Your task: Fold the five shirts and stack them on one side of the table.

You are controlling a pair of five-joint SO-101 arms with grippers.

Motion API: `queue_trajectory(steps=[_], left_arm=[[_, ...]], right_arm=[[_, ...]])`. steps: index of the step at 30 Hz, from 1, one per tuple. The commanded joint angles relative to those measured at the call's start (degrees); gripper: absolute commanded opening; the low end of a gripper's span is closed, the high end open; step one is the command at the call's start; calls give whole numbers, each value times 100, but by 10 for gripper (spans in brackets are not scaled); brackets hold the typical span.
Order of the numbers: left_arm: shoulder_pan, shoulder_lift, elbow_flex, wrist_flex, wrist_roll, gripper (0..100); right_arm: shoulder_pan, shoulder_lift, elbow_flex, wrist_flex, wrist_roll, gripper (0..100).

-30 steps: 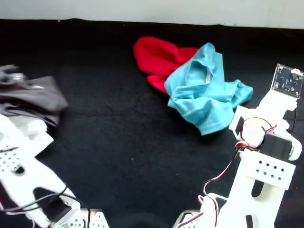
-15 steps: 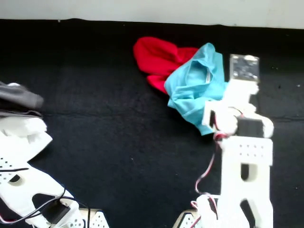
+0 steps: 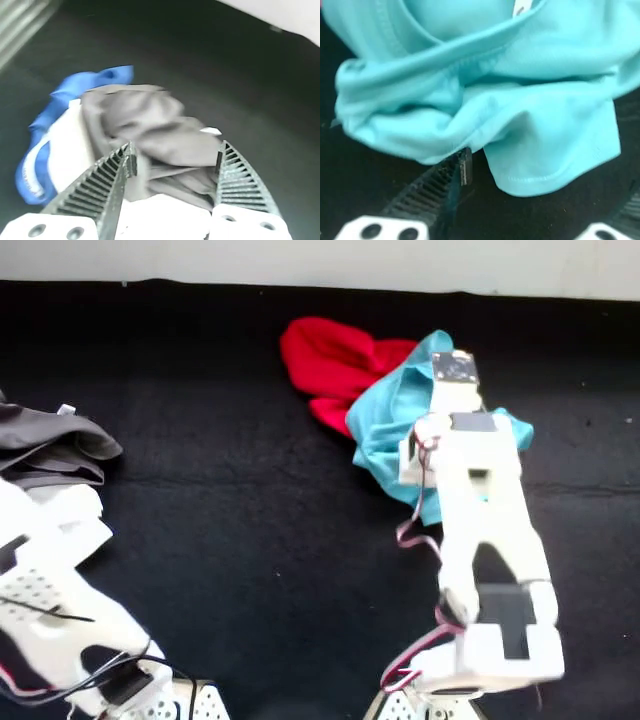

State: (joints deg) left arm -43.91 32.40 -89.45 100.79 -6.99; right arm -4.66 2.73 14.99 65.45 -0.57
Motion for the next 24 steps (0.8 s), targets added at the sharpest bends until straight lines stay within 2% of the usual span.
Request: queue_trajectory(steps=[1, 4, 5, 7, 8, 13, 20, 24], left_arm=[[927, -295, 435, 53, 9, 255], [1648, -295, 1341, 53, 9, 255], [1903, -295, 1745, 35, 9, 255], [2413, -295, 2545, -9, 9, 255], [2677, -295, 2914, -114, 9, 255], [3846, -295, 4374, -1319, 9, 255], [5068, -286, 5235, -3332, 9, 255], [5516, -48, 5446, -4193, 9, 255]], right_arm=[[-13, 796, -593, -31, 70, 304], [92, 1218, -866, -31, 35, 43], [154, 1253, -936, -31, 26, 0], [338, 1253, -998, -22, 26, 38], [453, 1235, -1015, 31, 53, 26], [1288, 778, -1429, 576, 62, 7], [2668, -620, -1719, 901, 97, 7], [3292, -1437, -1692, 910, 563, 7]])
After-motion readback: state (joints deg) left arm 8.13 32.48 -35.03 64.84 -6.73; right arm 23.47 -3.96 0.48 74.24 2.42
